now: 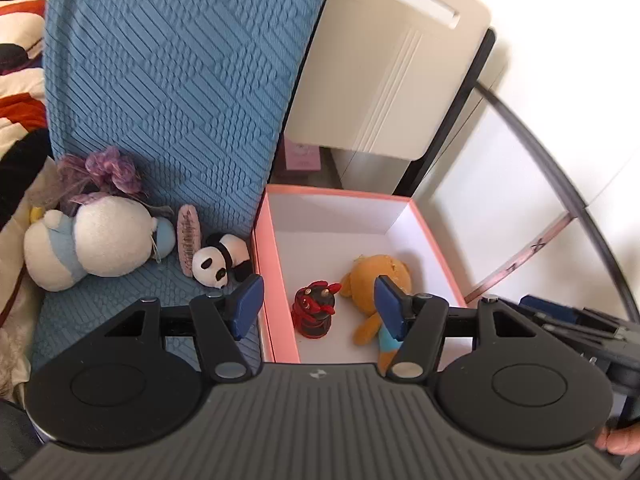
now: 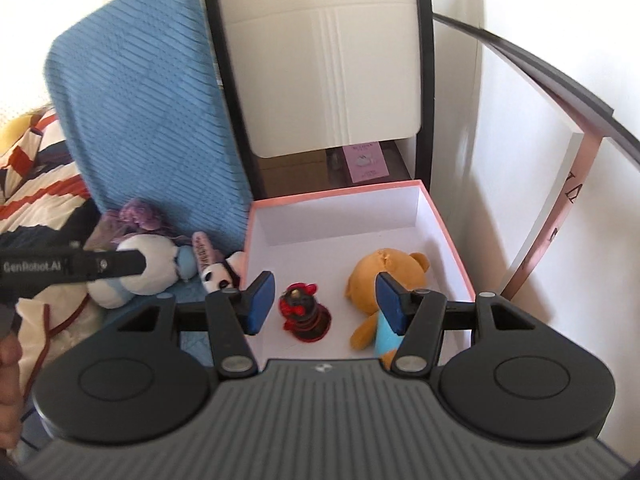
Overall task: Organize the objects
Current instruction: 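Open both tools and withdraw them from the pink box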
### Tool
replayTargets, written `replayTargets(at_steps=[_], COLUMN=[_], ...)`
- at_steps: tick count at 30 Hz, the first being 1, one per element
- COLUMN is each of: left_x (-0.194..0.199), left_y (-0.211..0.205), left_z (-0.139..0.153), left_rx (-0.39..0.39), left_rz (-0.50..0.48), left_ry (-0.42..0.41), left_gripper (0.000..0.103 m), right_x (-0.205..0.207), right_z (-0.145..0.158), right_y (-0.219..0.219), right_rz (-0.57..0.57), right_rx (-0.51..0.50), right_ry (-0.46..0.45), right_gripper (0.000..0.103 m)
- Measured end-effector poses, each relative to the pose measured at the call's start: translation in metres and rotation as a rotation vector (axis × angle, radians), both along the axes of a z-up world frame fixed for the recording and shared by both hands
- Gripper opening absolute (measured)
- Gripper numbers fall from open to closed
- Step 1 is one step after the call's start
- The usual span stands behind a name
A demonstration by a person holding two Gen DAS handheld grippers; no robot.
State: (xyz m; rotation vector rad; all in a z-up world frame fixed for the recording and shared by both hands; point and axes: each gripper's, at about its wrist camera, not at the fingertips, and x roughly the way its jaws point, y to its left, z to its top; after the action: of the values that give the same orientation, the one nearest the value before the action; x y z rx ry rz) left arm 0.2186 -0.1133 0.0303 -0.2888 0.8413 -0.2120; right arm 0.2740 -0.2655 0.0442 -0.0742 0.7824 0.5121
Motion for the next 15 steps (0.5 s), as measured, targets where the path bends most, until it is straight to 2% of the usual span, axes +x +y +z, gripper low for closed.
replayTargets(at_steps=[6,15], left_x=[-0.038,-0.078], left_y=[0.022,0.054], left_z=[0.019,0.017], left_rx=[-0.001,0.008], left_rz=[-0.008,0.001], left_ry=[-0.052,-0.073], left_gripper=[0.067,0.067], right_x=[-0.041,-0.091], right_z=[0.006,0.005], right_y=[0.006,0.014], right_rz=[0.011,0.021], right_rx=[0.007,0.019], right_ry=[-0.010,-0.013], right_gripper=[0.058,0.058])
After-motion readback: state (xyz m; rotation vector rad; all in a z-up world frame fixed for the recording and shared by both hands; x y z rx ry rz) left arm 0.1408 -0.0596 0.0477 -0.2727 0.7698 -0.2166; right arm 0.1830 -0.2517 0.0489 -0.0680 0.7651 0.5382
